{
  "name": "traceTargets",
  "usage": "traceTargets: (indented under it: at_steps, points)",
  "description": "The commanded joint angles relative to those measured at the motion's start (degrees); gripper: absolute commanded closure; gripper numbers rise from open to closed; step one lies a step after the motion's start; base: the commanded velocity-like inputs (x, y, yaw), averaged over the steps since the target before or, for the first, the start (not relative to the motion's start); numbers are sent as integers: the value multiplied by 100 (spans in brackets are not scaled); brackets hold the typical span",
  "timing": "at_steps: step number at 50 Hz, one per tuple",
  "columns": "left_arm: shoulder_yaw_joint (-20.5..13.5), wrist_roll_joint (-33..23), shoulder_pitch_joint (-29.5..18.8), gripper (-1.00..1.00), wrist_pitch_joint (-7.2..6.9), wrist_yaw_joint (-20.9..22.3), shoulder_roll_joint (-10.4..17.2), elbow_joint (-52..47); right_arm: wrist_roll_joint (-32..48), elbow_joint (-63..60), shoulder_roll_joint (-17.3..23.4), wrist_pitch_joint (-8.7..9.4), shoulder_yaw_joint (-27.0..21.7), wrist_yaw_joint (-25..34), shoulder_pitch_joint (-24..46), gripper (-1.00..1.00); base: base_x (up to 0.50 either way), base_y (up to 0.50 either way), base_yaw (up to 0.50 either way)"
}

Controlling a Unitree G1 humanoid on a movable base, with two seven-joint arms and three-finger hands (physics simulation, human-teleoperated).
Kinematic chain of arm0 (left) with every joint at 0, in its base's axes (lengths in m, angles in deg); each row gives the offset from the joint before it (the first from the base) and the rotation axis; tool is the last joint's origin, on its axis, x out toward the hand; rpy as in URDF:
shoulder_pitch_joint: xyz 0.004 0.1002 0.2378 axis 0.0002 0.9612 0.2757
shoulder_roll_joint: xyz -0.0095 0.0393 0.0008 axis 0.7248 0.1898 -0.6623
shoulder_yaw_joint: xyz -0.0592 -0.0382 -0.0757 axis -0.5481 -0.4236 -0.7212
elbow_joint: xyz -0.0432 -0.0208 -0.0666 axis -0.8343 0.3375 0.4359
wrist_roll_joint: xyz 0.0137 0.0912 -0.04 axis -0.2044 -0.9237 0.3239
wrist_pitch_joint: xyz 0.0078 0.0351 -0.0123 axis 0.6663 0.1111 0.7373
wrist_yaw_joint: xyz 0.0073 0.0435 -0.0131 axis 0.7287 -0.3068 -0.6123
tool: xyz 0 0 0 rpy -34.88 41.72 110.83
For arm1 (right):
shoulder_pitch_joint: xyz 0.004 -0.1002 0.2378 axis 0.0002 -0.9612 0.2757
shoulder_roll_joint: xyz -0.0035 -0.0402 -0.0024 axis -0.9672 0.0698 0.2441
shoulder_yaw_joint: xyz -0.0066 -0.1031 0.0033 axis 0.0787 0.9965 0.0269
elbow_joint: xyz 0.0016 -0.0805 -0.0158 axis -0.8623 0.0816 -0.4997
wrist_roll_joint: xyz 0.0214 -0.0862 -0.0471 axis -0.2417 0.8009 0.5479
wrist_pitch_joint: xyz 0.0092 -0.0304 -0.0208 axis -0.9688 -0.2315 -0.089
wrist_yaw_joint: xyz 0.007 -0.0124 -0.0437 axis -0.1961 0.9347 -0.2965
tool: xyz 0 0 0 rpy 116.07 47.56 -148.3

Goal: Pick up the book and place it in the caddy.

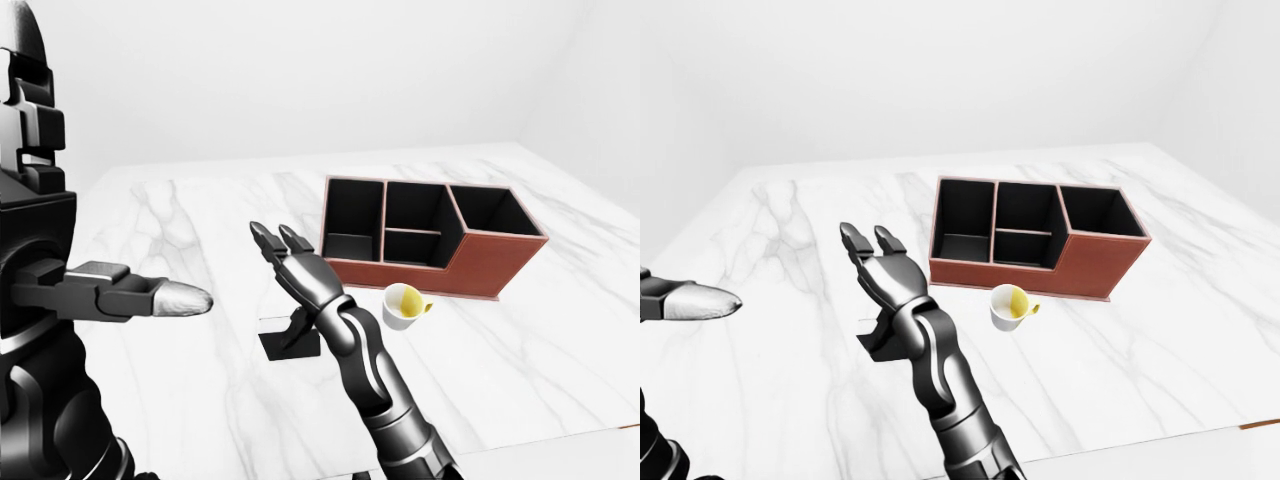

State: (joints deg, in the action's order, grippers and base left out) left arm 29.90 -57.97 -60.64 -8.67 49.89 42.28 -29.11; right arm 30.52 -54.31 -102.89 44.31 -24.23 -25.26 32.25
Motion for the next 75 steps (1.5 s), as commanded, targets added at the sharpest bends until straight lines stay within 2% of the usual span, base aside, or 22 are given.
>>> traceTargets:
  at_steps: [1,5,11,20,22,23,28,29,32,37,41,46,51,54,57,67,68,70,71,75]
  points:
    - [-133,251,73,-100,0,-37,54,-213,444,1307,-12,0,-49,-1111,102,-100,0,0,0]
    - [-124,255,113,-100,0,-34,48,-210,640,1699,-34,0,-91,-1570,120,-100,0,0,0]
    - [-132,315,119,-100,0,-80,26,-374,853,2127,-153,0,-27,-1850,71,-100,0,0,0]
    - [-143,334,164,-100,0,-70,13,-389,1127,2397,-262,0,108,-2005,-28,-100,0,0,0]
    - [-121,359,118,-100,0,-135,-2,-475,1298,2377,-321,0,151,-1801,78,-100,0,0,0]
    - [-128,374,116,-100,0,-145,-3,-501,1258,2640,-303,0,104,-2078,82,-100,0,0,0]
    - [-123,362,156,-100,0,-140,-17,-526,1443,2779,-350,0,65,-2015,188,-100,0,0,0]
    - [-137,371,158,-100,0,-139,-19,-543,1364,3017,-352,0,-25,-2203,250,-100,0,0,0]
    - [-161,396,166,-100,0,-145,-24,-581,1461,3037,-369,0,-39,-2111,349,-100,0,0,0]
    - [-122,354,178,-100,0,-132,-36,-528,1382,3565,-420,0,-233,-2327,682,-100,0,0,0]
    - [-158,395,196,-100,0,-145,-48,-613,964,4768,-421,0,-557,-3022,1224,-100,0,0,0]
    - [-185,423,235,-100,0,-149,-65,-661,743,5384,-434,0,-622,-3289,1558,-100,0,0,0]
    - [-222,446,219,-100,0,-122,-35,-548,754,5494,-501,0,-549,-3217,1640,-100,0,0,0]
    - [-212,457,260,-100,0,-133,-52,-574,694,5806,-501,0,-577,-3432,1664,-100,0,0,0]
    - [-214,469,275,-100,0,-143,-66,-589,796,5598,-501,0,-495,-3199,1643,-100,0,0,0]
    - [-276,522,303,-100,0,-111,-40,-524,910,5978,-501,0,-464,-3339,1645,-100,0,0,0]
    - [-277,519,305,-100,0,-106,-34,-498,874,5975,-501,0,-504,-3345,1613,-58,0,0,0]
    - [-319,553,300,-100,0,-102,-13,-495,999,5902,-501,0,-408,-3446,1543,56,0,0,0]
    - [-335,572,297,-100,0,-105,-4,-494,973,5869,-501,0,-445,-3355,1504,100,0,0,0]
    - [-388,659,303,-100,0,-146,15,-565,1006,5773,-501,0,-426,-3207,1408,100,0,0,0]
